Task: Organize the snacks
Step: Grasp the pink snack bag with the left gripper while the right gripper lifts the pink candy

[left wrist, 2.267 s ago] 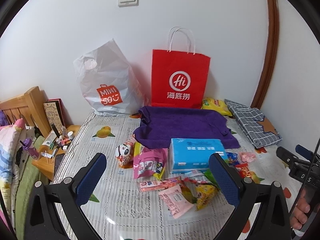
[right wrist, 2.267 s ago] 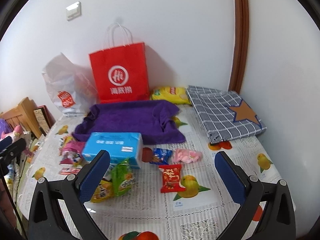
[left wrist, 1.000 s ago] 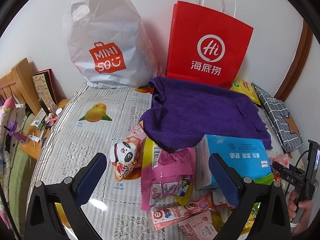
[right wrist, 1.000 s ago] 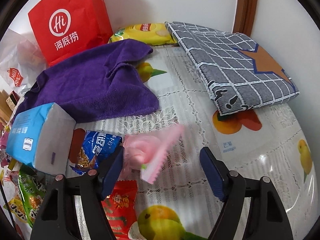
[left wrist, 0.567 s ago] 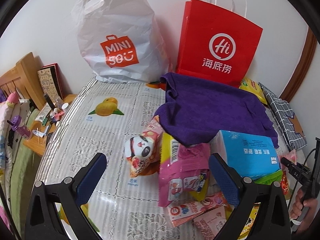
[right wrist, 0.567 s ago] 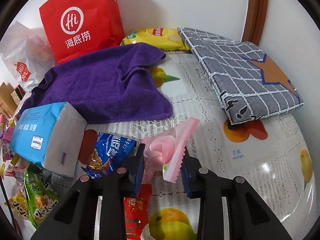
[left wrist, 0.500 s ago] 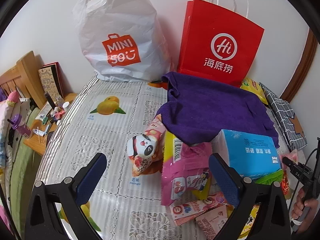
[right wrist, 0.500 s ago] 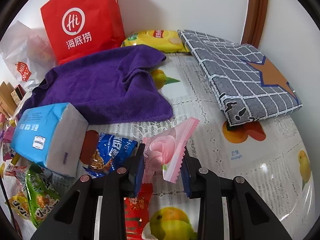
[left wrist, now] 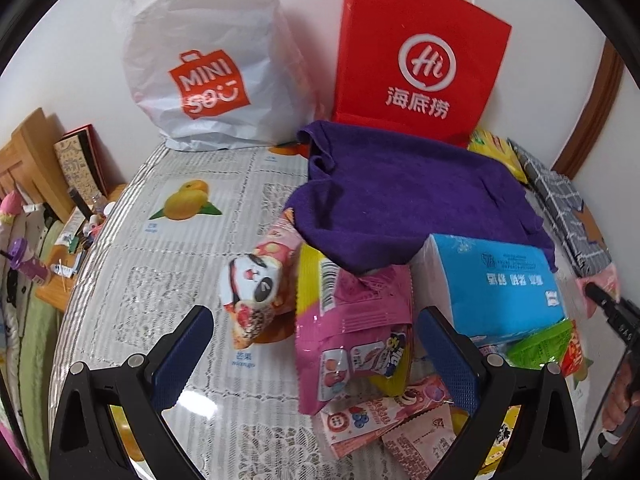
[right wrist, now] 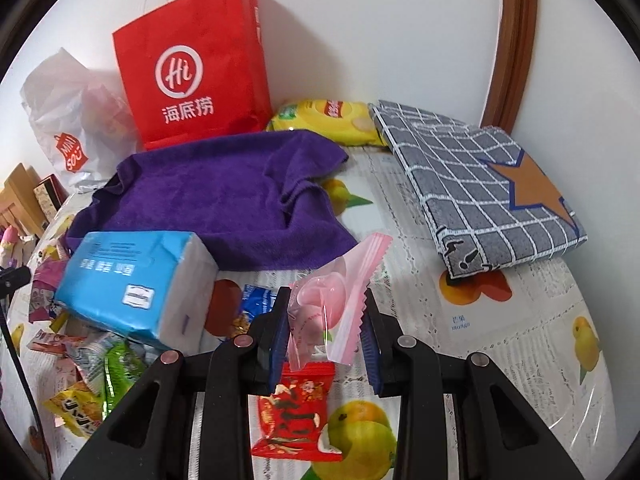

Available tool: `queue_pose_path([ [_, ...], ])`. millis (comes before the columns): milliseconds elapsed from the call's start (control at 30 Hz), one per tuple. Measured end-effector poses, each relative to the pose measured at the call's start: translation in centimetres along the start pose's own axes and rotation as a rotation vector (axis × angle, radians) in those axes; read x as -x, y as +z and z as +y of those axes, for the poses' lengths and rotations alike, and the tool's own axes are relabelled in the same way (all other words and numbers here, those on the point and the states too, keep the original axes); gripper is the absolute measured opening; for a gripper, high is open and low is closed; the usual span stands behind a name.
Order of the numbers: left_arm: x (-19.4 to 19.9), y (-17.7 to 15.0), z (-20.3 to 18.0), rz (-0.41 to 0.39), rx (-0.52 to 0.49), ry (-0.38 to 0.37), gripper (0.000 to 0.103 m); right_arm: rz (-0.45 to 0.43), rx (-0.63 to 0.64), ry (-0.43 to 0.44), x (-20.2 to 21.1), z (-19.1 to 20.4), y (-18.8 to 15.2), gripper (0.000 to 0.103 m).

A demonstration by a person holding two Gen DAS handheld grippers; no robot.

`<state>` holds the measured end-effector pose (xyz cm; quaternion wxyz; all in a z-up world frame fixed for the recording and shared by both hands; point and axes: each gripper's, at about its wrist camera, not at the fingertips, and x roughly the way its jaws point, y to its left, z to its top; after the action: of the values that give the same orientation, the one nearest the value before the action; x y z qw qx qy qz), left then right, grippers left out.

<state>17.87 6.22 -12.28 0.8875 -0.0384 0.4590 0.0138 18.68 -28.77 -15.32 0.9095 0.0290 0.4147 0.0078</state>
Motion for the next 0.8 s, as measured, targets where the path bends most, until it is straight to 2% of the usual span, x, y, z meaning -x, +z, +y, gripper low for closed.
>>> queue_pose_path([
  [133, -1.1, -0.1, -0.6, 0.028, -0.025, 0.006, 0.102, -0.01, 0.012, 0.011, 0.5, 0.7, 0.1, 0.032],
  [433, -2.8, -0.2, -0.9, 0.074, -0.02, -0.053, 0.086, -0.017, 0.034, 0.017, 0.8, 1.5, 0.4, 0.032],
  [533, -2.9, -0.2, -1.1, 0.074, -0.031, -0.063, 0.074, -0.021, 0.041, 0.021, 0.9, 1.9, 0.4, 0.032],
  [600, -3.0, -0.2, -1.3, 0.083, -0.034, -0.087, 0.059, -0.024, 0.047, 0.028, 1.2, 2.2, 0.3, 0.032],
  [700, -2.4, -0.3, -1.3, 0.066, -0.043, -0.079, 0.048, -0.032, 0.053, 0.03, 1.7, 2.5, 0.2, 0.032],
  [800, -1.7, -0.3, -1.1, 0.064, -0.034, -0.101, 0.044, -0.041, 0.058, 0.037, 2.5, 2.9, 0.0, 0.032],
])
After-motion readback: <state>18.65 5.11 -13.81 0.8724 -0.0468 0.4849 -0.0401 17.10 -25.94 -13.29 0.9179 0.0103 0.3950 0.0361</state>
